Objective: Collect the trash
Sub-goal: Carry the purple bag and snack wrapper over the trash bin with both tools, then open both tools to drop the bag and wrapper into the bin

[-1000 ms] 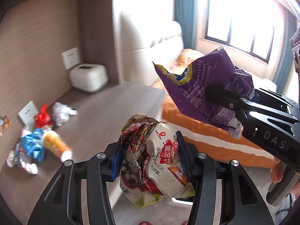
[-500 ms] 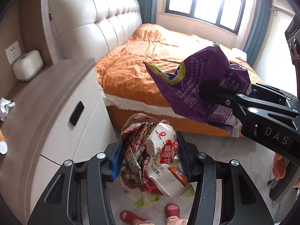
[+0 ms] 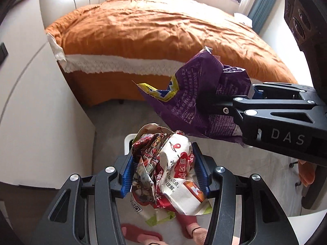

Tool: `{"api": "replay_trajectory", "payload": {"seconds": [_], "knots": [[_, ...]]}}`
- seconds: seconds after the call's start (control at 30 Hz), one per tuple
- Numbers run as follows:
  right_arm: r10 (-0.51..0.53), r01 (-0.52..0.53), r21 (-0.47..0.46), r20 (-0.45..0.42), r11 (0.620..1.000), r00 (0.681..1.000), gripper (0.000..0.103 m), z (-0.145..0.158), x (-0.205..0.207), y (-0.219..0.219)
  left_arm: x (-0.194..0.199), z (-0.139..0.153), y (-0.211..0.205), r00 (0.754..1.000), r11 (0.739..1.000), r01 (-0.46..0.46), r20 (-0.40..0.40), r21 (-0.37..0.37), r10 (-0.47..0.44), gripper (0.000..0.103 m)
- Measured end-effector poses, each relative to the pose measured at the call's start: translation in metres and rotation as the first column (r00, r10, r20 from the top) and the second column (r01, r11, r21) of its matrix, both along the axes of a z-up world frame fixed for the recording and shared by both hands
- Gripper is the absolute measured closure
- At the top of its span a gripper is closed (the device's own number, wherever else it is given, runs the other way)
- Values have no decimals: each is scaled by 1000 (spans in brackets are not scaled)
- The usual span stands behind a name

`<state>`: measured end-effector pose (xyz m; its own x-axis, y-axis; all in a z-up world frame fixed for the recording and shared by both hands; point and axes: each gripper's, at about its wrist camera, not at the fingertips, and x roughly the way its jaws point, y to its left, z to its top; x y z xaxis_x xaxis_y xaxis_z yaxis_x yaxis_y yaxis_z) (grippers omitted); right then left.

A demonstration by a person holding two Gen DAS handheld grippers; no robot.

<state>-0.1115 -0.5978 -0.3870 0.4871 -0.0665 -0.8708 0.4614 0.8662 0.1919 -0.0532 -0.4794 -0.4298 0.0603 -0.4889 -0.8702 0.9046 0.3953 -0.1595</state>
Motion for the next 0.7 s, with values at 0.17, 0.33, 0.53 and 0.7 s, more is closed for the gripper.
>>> {"api": "replay_trajectory", "payload": {"seconds": [0.17, 0.33, 0.53, 0.7], "knots": [[-22, 25, 65, -59, 998, 998, 64, -101, 12, -10, 3, -94, -9, 1000, 1000, 13, -19, 22, -12, 53], [-14, 23, 88, -104, 996, 994, 46, -174, 20, -11, 7, -158, -14, 999, 999, 31, -44, 32, -30, 4], [-16, 23, 52, -121, 998, 993, 4, -205, 19, -4, 7, -189, -4, 999, 998, 27, -34, 54, -25, 5], [-18, 21, 24, -129, 999, 991, 4, -199, 15, 4, 7, -182, 3, 999, 998, 26, -22, 58, -25, 5]]}}
